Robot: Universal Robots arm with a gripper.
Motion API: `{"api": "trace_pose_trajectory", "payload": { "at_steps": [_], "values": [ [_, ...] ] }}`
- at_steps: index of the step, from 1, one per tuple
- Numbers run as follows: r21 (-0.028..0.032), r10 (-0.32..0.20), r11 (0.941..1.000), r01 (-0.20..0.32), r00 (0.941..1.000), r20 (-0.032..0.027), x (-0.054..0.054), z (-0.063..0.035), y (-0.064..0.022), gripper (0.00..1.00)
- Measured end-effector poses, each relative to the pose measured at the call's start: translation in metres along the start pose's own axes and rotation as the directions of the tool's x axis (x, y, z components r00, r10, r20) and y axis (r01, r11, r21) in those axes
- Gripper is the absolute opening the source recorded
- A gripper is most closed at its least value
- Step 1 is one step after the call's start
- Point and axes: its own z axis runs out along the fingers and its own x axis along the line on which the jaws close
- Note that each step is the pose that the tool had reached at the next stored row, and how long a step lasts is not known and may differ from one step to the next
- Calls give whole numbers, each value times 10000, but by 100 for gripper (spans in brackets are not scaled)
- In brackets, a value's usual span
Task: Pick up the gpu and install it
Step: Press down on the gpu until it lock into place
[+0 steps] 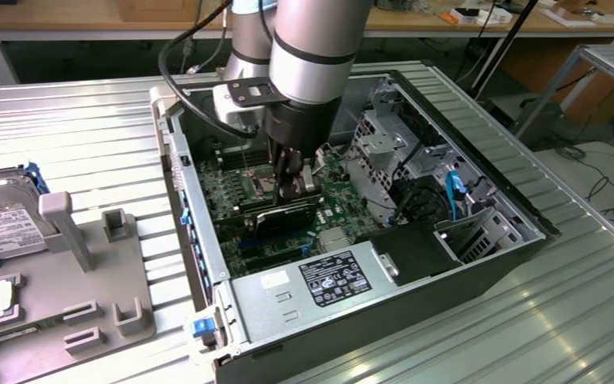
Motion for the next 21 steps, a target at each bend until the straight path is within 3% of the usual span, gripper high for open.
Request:
{"api": "trace_pose_trajectory", "payload": {
  "at_steps": [6,10,16,18,21],
  "values": [
    [-7,-1,10000,1,10000,4,3,-26,236,11],
    [-81,1,10000,-1,10000,12,5,-92,408,11],
    [-146,2,9999,-1,10000,22,8,-143,623,11],
    [-170,2,9999,-1,10000,38,10,-158,762,11],
    [-170,2,9999,-1,10000,58,11,-157,829,11]
  ]
}}
